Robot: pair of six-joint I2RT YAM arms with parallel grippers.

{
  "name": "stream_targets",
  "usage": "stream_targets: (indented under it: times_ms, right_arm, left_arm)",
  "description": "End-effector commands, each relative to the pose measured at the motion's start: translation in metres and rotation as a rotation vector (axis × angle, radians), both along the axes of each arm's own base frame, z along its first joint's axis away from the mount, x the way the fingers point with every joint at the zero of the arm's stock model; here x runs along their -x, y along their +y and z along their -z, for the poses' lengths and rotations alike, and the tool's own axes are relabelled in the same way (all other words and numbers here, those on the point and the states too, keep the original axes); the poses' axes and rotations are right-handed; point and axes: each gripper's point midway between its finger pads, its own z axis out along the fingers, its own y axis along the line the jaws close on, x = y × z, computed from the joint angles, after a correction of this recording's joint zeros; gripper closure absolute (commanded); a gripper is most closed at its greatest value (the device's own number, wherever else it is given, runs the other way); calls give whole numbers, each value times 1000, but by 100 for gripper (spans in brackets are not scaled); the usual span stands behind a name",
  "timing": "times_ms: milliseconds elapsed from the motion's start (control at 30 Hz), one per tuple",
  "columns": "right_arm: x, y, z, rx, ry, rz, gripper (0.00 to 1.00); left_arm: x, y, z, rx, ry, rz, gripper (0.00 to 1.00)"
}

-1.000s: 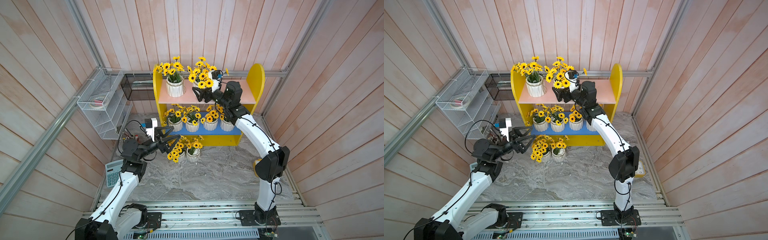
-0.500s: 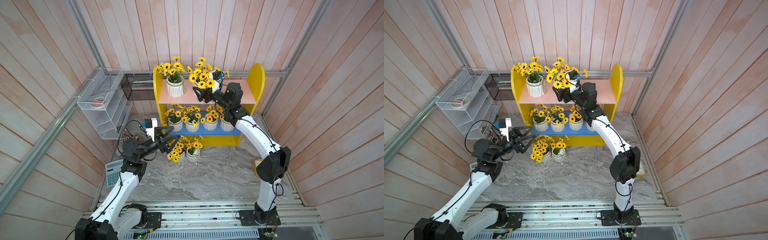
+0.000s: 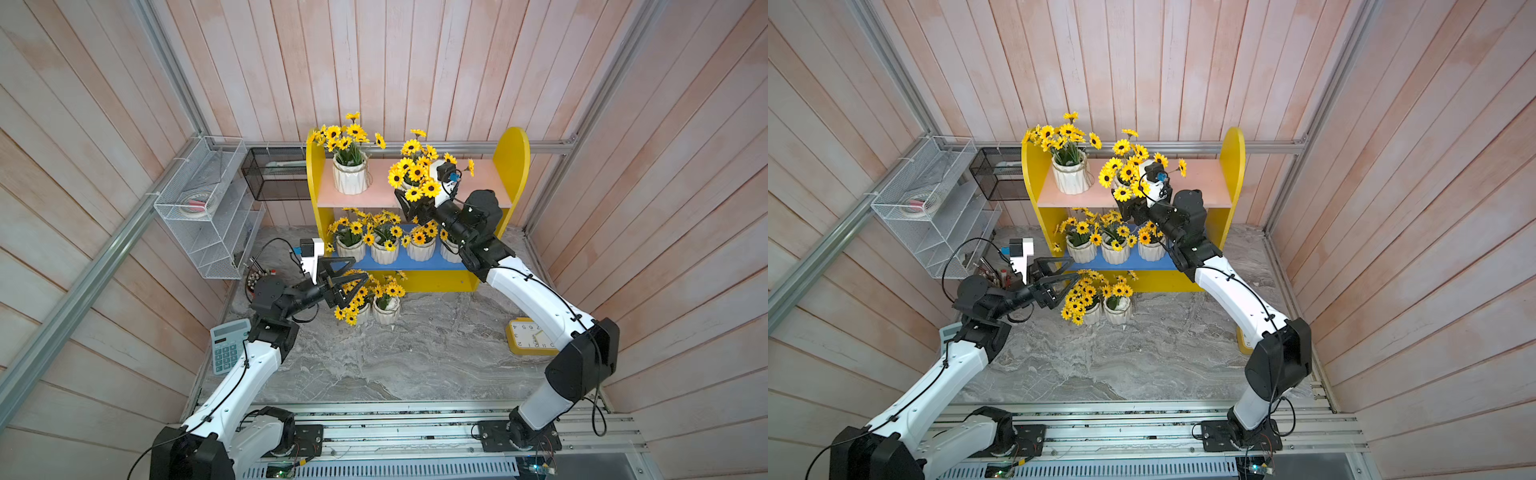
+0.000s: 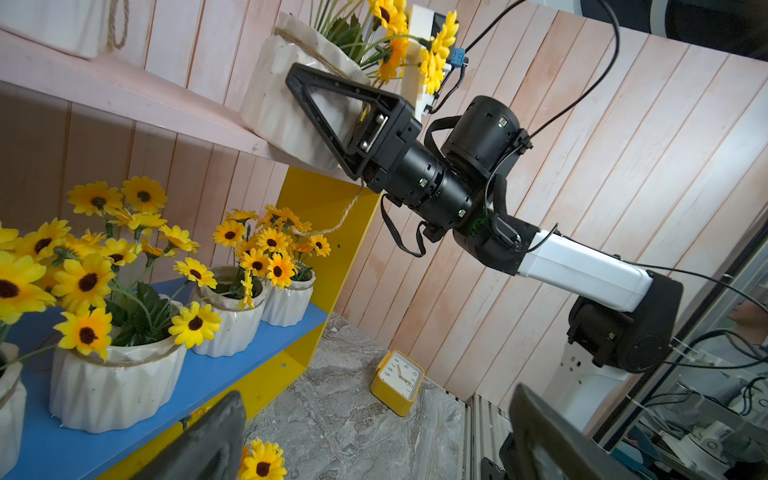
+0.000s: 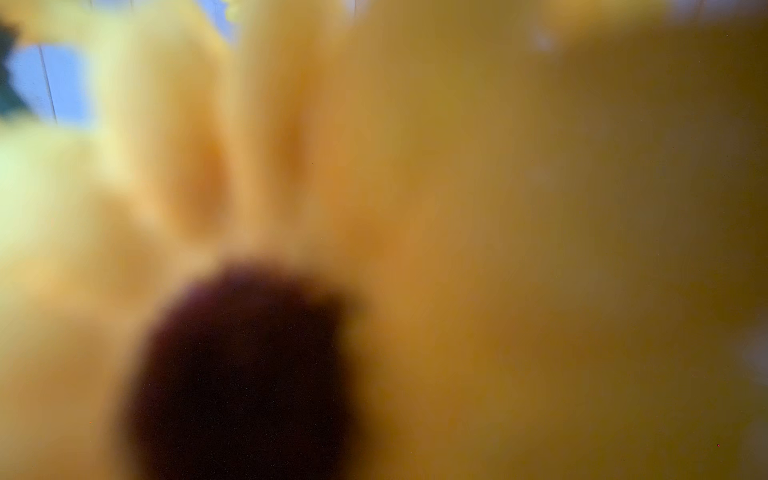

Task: Take the sunflower pots off the shelves
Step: Pick up the sunflower pot from the shelf, then place the sunflower pot at the center of the board.

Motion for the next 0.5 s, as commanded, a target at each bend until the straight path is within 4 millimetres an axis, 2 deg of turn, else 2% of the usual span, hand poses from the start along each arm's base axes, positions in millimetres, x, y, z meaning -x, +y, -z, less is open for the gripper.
stream_targets:
  times_ms: [0, 233, 467]
  right_arm:
    - [22, -21, -54, -85, -168, 50, 100]
    - [36, -33, -62, -106, -197, 68, 100]
    - [80, -51, -53, -129, -201, 91, 100]
  left_arm:
    - [-1, -1, -3, -5, -17, -6, 0]
    - [-3, -1, 0, -10, -11, -12, 0]
    - [-2, -8, 4, -15, 1, 3, 0]
